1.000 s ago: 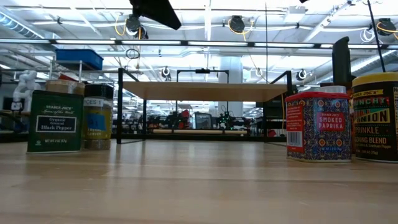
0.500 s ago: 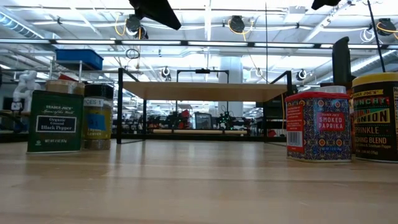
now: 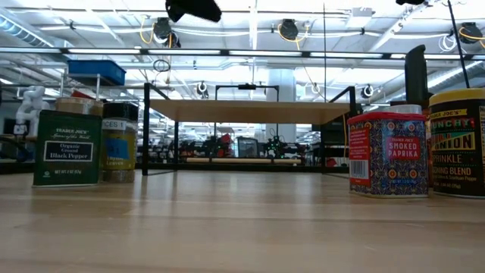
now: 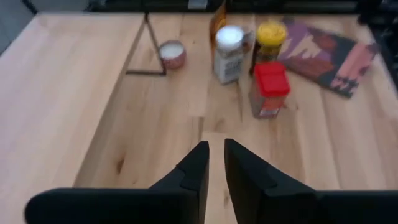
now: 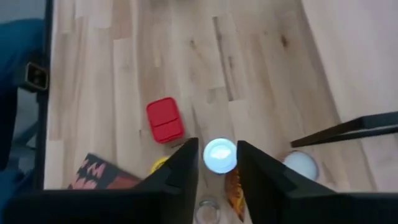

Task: Shelf spices
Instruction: Put the transparent spice bottle to the center of the table

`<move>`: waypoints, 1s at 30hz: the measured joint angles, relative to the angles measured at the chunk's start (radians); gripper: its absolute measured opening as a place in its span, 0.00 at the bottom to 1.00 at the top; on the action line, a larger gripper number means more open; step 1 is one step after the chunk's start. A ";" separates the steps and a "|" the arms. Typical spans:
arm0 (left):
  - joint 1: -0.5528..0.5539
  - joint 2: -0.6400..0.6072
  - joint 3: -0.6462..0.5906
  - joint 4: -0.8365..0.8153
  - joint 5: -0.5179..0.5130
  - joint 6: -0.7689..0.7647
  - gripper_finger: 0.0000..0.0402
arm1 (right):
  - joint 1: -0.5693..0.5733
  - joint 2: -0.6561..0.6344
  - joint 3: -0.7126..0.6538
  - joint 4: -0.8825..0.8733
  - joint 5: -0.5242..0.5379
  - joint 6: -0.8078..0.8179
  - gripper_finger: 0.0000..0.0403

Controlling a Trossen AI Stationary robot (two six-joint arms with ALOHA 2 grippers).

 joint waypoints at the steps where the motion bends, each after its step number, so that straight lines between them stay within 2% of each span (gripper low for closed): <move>1: -0.001 0.000 0.000 0.022 0.001 0.010 0.15 | 0.012 0.004 0.000 0.000 0.004 0.010 0.27; 6: 0.000 0.000 0.000 0.047 -0.005 0.019 0.15 | 0.060 0.035 0.000 -0.001 0.082 0.068 0.35; 10: -0.003 0.000 0.000 0.042 -0.012 -0.062 0.15 | 0.076 0.070 0.000 -0.005 0.085 0.083 0.40; 13: -0.008 0.006 0.000 0.064 0.005 -0.063 0.15 | 0.075 0.097 0.000 -0.050 0.107 0.128 0.41; 18: -0.008 0.011 0.000 0.132 0.004 -0.010 0.15 | 0.075 0.126 0.000 -0.127 0.109 0.136 0.43; 27: -0.025 0.014 0.000 0.123 0.026 -0.013 0.15 | 0.076 0.095 0.000 -0.193 0.100 0.093 0.43; 30: -0.024 0.014 0.000 0.131 -0.027 -0.051 0.15 | 0.076 0.081 0.000 -0.203 0.100 0.079 0.43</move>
